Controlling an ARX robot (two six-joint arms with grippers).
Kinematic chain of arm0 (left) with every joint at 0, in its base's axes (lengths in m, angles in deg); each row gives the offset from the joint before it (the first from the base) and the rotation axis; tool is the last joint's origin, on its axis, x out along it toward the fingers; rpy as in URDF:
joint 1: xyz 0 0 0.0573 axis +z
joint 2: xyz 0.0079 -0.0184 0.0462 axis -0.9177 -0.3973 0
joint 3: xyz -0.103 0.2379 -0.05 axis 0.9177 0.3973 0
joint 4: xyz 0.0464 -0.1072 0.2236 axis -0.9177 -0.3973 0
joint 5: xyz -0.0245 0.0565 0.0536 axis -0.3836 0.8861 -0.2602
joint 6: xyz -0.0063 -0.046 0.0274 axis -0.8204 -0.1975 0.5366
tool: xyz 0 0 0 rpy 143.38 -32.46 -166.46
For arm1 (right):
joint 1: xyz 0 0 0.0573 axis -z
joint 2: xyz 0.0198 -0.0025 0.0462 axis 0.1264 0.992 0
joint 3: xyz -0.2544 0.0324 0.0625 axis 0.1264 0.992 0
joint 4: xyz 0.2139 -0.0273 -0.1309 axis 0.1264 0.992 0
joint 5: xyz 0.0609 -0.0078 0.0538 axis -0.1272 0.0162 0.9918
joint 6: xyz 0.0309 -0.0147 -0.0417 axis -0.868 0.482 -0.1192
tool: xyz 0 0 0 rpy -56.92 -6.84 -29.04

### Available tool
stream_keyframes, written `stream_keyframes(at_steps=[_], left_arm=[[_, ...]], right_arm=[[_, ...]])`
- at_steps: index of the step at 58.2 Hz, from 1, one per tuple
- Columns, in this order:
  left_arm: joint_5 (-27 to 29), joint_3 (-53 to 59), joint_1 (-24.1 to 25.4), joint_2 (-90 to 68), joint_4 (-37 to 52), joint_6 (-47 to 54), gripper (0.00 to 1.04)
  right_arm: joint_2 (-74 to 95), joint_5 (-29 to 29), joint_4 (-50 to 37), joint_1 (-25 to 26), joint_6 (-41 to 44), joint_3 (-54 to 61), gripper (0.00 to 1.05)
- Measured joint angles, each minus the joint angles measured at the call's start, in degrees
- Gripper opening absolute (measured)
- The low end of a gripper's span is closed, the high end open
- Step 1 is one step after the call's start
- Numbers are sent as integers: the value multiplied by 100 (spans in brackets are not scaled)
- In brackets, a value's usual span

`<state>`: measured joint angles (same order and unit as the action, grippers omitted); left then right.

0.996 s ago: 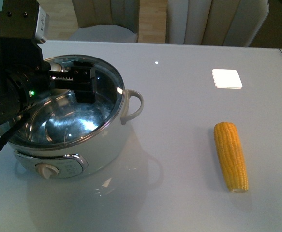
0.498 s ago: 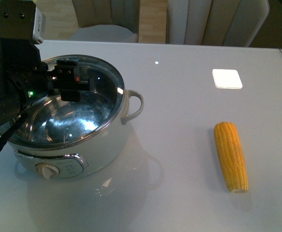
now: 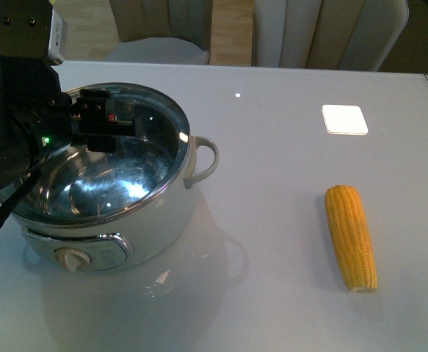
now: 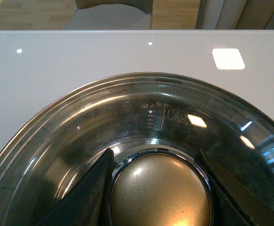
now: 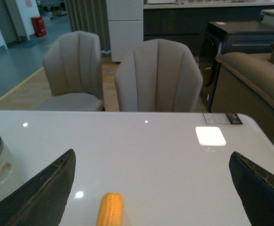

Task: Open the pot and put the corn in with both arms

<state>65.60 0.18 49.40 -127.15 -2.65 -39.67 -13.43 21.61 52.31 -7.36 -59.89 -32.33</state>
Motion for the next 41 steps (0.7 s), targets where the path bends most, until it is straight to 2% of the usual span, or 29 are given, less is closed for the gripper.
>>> stream_keyframes(at_steps=[29, 41], left_arm=[[-77, 22, 94, 1005, -669, 210, 45], [-258, 74, 411, 1427, -726, 238, 45]], right_arm=[[0, 0, 0, 0, -2, 0, 96], [0, 0, 0, 0, -2, 0, 96]])
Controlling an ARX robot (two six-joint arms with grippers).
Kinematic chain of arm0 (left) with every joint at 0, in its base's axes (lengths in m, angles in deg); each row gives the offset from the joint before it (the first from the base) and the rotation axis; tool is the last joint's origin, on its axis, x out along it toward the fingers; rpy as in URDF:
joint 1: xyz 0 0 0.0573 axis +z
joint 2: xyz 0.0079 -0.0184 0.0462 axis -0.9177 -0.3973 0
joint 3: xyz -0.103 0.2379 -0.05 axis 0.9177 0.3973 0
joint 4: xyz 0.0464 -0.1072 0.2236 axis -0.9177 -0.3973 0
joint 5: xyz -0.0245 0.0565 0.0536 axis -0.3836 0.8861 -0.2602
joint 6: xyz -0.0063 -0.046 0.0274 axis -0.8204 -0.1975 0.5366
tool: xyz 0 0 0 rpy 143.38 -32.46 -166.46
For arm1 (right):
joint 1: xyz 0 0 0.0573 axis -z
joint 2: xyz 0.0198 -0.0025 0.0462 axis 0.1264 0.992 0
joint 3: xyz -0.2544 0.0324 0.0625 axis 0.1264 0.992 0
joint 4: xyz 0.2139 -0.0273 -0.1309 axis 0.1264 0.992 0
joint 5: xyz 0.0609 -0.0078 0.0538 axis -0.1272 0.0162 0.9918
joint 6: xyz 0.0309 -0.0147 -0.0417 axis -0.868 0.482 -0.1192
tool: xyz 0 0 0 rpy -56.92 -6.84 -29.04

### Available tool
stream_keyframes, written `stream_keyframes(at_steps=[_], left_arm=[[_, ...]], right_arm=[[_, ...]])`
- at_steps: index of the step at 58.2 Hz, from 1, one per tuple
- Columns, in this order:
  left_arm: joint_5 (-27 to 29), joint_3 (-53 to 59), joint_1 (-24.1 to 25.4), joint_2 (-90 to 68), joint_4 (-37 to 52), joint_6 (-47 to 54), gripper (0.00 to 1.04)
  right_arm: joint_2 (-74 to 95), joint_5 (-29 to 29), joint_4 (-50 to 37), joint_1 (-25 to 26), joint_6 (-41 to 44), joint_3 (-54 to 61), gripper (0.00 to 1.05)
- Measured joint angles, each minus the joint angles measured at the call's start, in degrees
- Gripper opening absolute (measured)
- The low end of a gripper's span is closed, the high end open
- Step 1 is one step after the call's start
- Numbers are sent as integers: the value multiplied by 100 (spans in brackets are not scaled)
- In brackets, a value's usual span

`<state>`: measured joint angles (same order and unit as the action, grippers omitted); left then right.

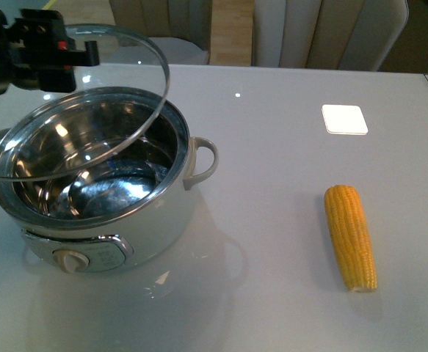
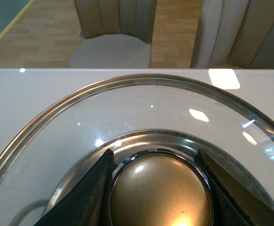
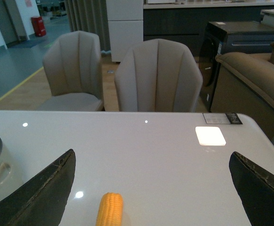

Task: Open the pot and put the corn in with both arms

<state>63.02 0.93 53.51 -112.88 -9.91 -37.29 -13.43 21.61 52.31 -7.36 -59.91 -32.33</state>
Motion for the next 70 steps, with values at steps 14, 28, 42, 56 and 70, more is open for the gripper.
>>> stream_keyframes(at_steps=[14, 28, 42, 56, 70], left_arm=[[-435, 525, 1102, 343, 258, 245, 45], [-929, 732, 2778, 24, 920, 643, 45], [-1263, 625, 4039, -1416, 1790, 957, 45], [-1331, 63, 4127, -2726, 2393, 898, 45], [-1211, -584, 3980, -3705, 2656, 767, 45]], right_arm=[[0, 0, 0, 0, 2, 0, 96], [0, 0, 0, 0, 0, 0, 96], [0, 0, 0, 0, 2, 0, 96], [0, 0, 0, 0, 0, 0, 96], [0, 0, 0, 0, 0, 0, 96]])
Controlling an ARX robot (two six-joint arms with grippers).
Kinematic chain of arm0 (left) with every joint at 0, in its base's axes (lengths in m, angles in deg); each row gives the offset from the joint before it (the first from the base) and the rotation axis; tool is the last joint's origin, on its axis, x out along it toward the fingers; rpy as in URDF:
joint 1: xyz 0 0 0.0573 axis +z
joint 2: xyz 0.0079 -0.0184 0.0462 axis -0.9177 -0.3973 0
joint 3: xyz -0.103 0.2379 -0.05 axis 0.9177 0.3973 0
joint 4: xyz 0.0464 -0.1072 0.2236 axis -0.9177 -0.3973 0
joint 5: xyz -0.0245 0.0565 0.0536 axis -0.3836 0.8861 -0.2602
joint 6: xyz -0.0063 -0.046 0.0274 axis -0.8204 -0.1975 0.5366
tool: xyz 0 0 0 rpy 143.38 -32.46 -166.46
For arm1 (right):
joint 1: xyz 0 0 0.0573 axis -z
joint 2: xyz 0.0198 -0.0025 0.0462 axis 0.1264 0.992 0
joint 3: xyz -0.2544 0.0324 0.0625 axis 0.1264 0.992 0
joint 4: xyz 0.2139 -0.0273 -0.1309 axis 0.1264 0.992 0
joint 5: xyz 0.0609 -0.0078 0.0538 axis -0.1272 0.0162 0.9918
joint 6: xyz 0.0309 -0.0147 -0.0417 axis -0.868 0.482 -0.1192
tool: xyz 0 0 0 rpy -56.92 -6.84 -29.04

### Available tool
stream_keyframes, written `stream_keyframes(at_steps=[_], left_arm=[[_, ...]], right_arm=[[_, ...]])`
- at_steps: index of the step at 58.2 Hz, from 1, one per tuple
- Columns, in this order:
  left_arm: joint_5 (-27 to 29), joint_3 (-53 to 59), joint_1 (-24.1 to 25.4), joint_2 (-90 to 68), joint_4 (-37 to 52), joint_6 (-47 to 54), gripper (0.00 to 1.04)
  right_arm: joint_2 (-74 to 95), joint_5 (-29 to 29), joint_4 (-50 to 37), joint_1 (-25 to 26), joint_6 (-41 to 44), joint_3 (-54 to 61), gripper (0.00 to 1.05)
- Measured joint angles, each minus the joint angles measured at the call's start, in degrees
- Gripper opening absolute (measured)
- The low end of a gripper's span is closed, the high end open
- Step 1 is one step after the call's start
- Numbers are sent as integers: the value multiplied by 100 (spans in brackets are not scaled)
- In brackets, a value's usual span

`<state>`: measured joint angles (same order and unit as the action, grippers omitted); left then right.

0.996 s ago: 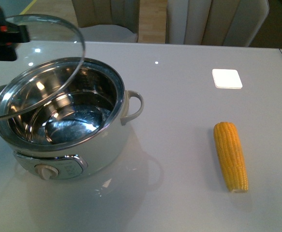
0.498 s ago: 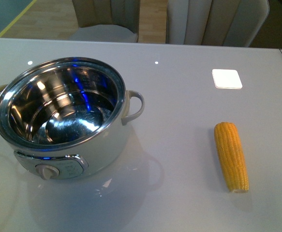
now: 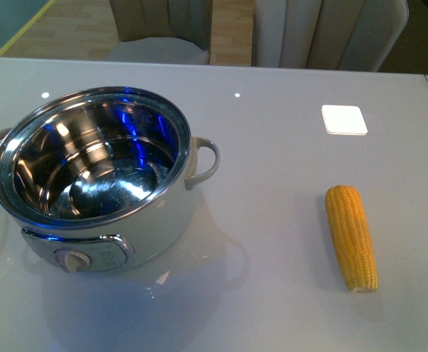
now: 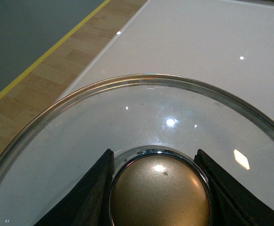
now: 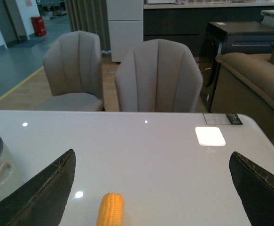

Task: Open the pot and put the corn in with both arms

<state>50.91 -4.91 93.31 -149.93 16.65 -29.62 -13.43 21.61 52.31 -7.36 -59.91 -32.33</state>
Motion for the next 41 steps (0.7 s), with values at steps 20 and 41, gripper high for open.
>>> stream_keyframes(at_steps=[20, 41], left_arm=[[42, -680, -151, -933, 197, -103, 45], [57, -752, -162, -1119, 313, -225, 57]], right_arm=[[0, 0, 0, 0, 2, 0, 96], [0, 0, 0, 0, 0, 0, 96]])
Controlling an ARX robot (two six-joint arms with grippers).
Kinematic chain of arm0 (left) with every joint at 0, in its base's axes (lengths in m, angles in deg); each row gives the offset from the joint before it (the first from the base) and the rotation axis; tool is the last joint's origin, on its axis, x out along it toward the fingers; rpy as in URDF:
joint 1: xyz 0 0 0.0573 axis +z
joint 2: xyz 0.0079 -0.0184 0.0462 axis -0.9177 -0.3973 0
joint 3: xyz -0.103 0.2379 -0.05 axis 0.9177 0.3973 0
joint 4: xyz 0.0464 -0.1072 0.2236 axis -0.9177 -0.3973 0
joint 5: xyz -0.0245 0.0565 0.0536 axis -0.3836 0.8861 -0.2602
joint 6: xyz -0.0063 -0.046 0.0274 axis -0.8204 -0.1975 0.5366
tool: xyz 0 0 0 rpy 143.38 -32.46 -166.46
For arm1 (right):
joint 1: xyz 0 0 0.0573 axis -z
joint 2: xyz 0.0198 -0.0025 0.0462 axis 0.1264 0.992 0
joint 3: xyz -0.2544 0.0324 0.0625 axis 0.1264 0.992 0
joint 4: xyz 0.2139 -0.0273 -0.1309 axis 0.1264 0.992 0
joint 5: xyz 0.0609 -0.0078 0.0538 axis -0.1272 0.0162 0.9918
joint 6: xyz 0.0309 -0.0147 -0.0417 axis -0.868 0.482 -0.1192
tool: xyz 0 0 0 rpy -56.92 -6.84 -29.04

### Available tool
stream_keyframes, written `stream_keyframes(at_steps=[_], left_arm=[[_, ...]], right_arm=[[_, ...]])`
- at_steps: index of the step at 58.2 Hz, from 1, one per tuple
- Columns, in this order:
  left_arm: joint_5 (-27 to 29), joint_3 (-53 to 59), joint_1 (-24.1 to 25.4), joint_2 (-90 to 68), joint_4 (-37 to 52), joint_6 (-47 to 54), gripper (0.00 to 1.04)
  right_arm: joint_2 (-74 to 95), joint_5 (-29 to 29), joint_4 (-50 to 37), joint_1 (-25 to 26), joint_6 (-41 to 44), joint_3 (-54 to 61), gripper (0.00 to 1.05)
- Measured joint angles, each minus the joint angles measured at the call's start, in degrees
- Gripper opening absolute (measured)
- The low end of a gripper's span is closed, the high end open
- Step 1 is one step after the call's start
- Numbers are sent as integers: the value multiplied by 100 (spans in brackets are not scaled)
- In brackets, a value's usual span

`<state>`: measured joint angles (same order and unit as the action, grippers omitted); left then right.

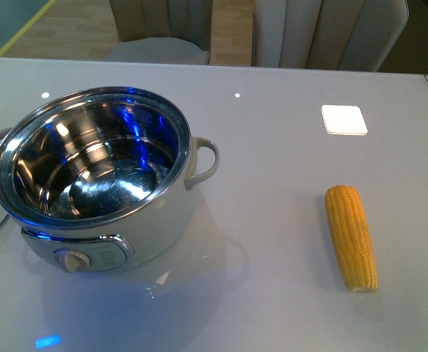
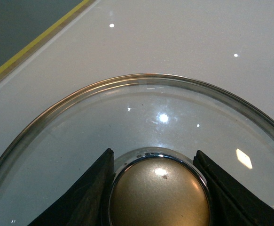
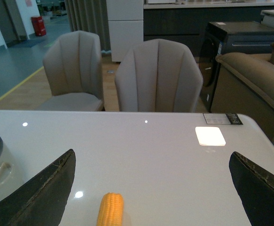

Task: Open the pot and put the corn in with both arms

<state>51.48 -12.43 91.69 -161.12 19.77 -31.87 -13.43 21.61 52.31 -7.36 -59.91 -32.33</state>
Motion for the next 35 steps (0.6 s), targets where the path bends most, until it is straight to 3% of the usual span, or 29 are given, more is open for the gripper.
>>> stream_keyframes(at_steps=[7, 13, 35], left_arm=[[11, 92, 0, 79, 35, -2, 83], [31, 260, 0, 354, 22, -42, 98], [-20, 1587, 55, 3154, -330, -520, 98]], right_arm=[[0, 0, 0, 0, 0, 0, 96], [0, 0, 0, 0, 0, 0, 96], [0, 0, 0, 0, 0, 0, 96]])
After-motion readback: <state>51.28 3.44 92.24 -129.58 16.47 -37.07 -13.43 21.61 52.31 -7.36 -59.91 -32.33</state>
